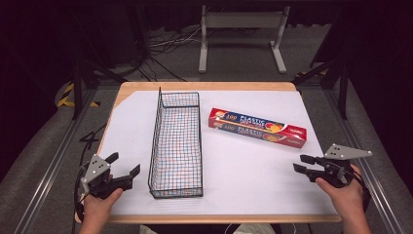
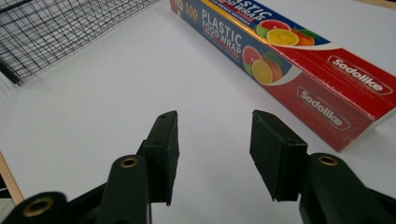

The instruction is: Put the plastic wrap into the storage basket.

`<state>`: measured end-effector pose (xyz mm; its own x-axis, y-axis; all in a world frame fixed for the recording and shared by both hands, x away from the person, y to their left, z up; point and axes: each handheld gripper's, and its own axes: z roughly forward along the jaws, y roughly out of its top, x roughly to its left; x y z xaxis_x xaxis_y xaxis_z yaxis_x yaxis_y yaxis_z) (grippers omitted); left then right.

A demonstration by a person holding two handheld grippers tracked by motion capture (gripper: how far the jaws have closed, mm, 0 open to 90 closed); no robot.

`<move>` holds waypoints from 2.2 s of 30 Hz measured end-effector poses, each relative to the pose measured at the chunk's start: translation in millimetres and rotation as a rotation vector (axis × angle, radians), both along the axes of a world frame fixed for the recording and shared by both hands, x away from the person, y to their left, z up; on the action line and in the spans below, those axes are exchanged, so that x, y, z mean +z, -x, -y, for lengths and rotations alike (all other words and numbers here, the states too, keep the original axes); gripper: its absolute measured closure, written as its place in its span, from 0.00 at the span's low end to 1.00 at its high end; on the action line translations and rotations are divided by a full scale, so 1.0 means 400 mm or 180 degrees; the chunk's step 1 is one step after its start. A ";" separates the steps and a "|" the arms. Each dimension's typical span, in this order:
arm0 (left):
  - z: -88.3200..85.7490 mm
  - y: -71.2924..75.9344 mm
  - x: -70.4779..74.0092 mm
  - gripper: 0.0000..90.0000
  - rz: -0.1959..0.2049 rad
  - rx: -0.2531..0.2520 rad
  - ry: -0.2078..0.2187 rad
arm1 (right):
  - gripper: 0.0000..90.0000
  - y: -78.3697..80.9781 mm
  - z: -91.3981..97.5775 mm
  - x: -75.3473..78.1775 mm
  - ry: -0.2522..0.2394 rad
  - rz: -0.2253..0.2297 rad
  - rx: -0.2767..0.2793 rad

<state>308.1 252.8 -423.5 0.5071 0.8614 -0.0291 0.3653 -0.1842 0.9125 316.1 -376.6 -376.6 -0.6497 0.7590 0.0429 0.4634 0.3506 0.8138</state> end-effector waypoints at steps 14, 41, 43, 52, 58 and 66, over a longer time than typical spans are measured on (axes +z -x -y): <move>-0.002 -0.004 -0.005 0.14 -0.0065 -0.0003 0.0090 | 0.43 -0.093 -0.017 0.086 0.0240 -0.0075 0.0116; -0.030 0.023 -0.019 0.14 -0.0076 0.0107 0.0007 | 0.40 -0.348 -0.142 0.196 0.0328 -0.0322 0.0344; -0.036 0.025 -0.019 0.14 -0.0077 0.0127 0.0010 | 0.40 -0.357 -0.148 0.199 0.0329 -0.0314 0.0348; -0.034 0.023 -0.022 0.14 -0.0106 0.0125 0.0004 | 0.35 -0.385 -0.169 0.193 0.0341 -0.0194 0.0344; -0.028 0.017 -0.022 0.14 -0.0095 0.0094 0.0012 | 0.34 -0.409 -0.182 0.184 0.0395 -0.0235 0.0330; -0.028 0.010 -0.024 0.14 -0.0093 0.0098 0.0054 | 0.32 -0.460 -0.216 0.147 0.0272 -0.0314 0.0461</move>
<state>304.1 264.0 -433.1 0.4792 0.8758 -0.0582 0.3972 -0.1572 0.9042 499.9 -290.1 -317.7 -0.7482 0.6615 0.0512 0.4790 0.4853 0.7315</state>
